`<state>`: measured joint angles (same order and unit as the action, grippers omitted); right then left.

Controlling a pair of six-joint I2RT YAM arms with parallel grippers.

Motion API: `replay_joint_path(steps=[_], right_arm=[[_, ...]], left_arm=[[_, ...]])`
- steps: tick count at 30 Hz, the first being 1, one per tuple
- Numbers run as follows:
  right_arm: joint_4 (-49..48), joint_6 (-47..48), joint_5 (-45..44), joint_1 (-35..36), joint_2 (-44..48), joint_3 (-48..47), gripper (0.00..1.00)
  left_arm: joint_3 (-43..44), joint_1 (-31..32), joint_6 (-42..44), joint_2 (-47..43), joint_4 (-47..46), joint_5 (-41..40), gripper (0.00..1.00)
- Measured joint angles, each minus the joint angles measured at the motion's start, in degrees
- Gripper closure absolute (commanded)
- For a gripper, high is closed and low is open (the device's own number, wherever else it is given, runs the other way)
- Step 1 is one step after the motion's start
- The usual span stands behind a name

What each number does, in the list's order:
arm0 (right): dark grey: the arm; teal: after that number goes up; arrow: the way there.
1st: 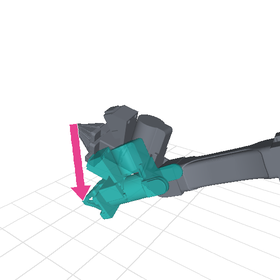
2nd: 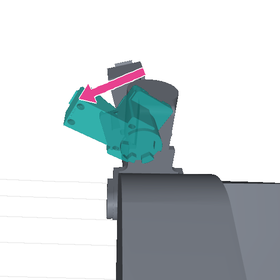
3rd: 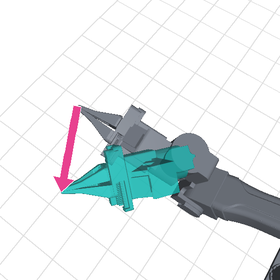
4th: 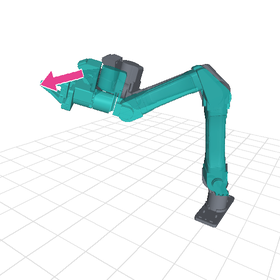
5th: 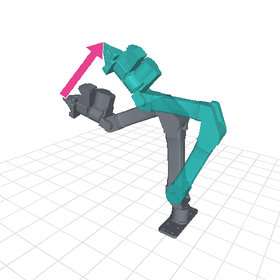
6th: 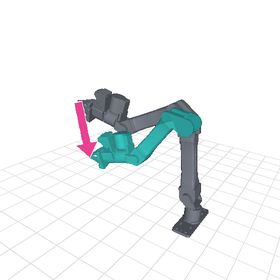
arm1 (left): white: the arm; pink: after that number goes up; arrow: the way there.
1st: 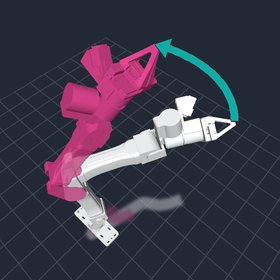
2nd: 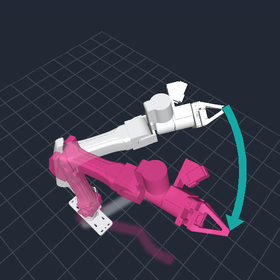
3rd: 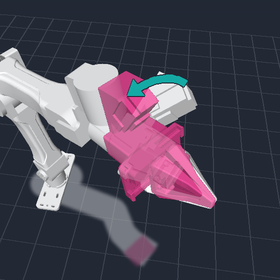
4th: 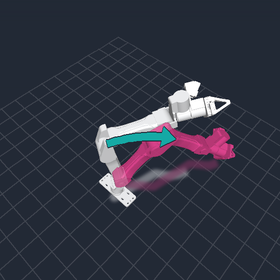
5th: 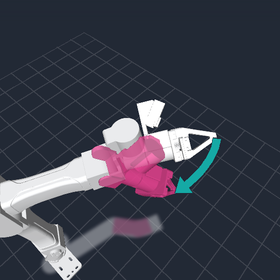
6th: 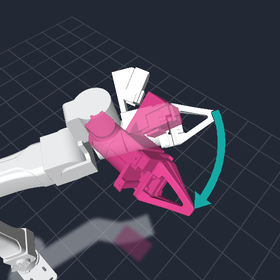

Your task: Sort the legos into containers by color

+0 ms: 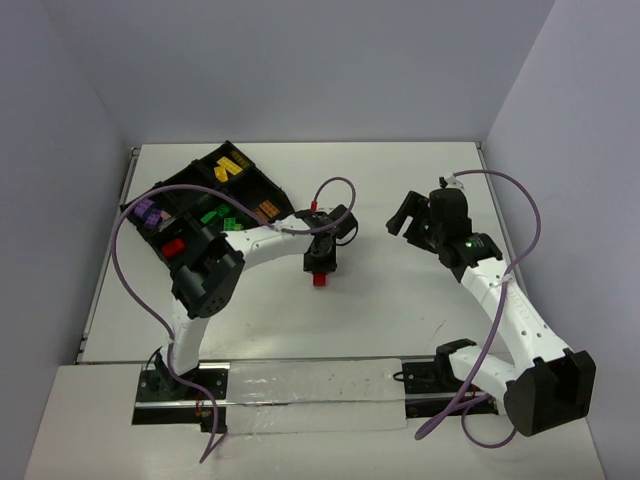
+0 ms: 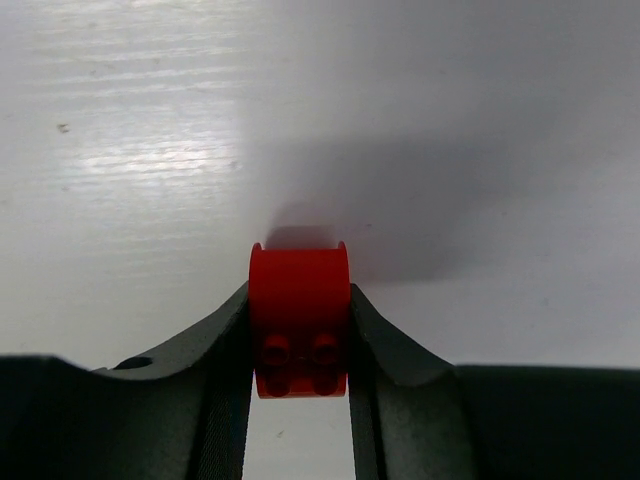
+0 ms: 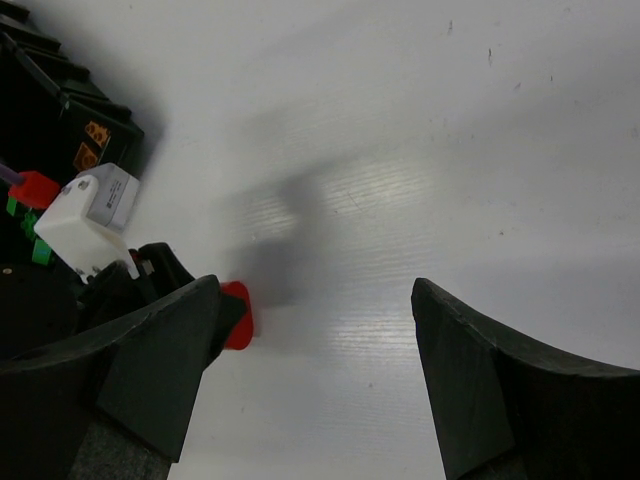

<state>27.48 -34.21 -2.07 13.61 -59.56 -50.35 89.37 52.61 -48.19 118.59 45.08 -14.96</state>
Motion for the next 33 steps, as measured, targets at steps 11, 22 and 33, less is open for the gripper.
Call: replay_joint_path(steps=[11, 22, 33], right_arm=[[-0.81, -0.04, 1.60, 0.00, -0.74, 0.00, 0.16], [-1.28, -0.42, 2.62, 0.00, -0.82, 0.00, 0.16], [-1.28, -0.42, 3.04, -0.02, -0.93, -0.02, 0.15]], left_arm=[[-10.72, -25.20, 2.67, -28.61, 0.56, -1.64, 1.00], [-23.40, -51.64, 6.83, -38.18, -1.96, -0.39, 0.84], [-24.96, -54.53, 7.43, -35.08, -4.95, 1.64, 0.17]])
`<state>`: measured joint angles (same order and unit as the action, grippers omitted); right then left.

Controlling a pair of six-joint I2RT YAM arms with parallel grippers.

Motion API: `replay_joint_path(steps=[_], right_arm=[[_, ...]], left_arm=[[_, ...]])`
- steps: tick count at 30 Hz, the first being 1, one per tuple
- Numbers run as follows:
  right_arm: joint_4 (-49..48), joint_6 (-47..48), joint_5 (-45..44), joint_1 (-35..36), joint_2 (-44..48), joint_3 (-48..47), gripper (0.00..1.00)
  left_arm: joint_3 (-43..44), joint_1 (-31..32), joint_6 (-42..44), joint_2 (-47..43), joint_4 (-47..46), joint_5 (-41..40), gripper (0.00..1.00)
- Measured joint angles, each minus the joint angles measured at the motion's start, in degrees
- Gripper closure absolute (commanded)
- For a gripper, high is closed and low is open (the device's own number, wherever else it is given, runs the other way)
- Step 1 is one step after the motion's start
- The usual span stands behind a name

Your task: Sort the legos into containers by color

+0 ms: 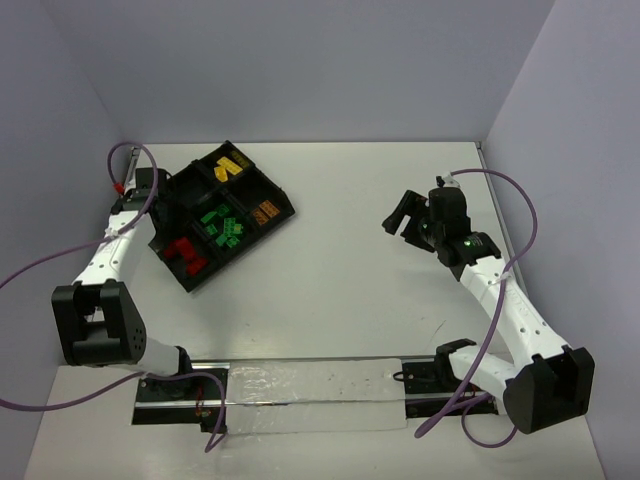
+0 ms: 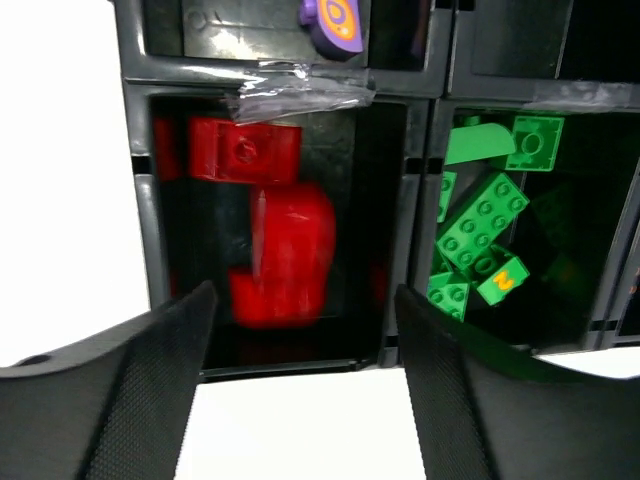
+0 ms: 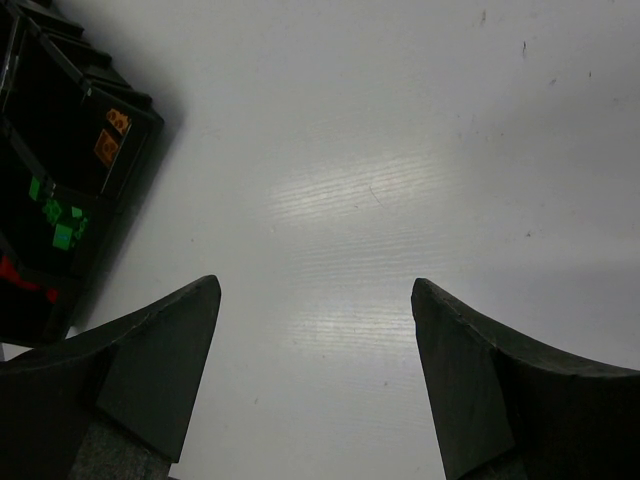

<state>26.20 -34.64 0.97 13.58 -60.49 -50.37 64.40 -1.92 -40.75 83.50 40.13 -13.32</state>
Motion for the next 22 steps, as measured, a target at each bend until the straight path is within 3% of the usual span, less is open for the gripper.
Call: replay_joint_path(steps=[5, 11, 22], right_arm=[[0.02, -0.06, 0.13, 0.00, -0.60, 0.00, 0.14], [1.37, 0.03, -1.45, 0.02, -2.34, -1.92, 0.03], [6.45, 0.01, -13.38, 0.02, -5.35, -7.85, 0.02]], left_arm=[[0.02, -0.02, 1.22, -0.02, -0.54, 1.46, 0.20], [0.02, 1.30, 6.71, -3.78, -2.43, 8.66, 0.23], [5.22, 19.50, 12.73, -11.15, -6.58, 19.89, 0.25]])
